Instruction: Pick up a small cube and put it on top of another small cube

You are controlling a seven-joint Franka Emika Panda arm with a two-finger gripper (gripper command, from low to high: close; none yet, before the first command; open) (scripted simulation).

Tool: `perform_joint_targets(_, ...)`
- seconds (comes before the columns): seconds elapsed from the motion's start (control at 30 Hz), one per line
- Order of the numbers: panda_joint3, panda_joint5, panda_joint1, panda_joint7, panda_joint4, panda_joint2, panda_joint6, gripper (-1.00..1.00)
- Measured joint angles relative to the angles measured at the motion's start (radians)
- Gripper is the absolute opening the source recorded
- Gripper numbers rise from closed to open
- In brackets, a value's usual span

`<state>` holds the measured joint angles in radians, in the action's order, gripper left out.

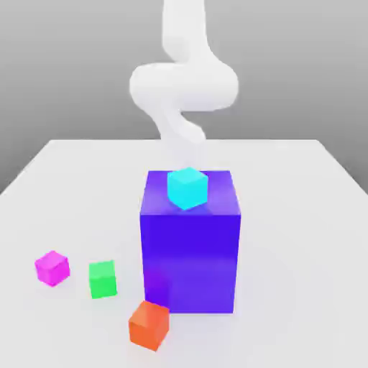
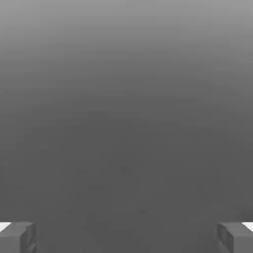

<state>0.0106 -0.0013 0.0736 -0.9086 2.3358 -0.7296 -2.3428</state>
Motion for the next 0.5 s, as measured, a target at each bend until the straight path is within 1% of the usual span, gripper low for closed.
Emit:
perform_joint_targets(0.33, 0.028, -0.020, 0.281, -0.449, 0.144, 0.284, -0.172, 0.00)
perform_joint_targets(0.5, 0.015, -0.041, 0.393, -0.678, 0.215, 0.424, -0.256, 0.00)
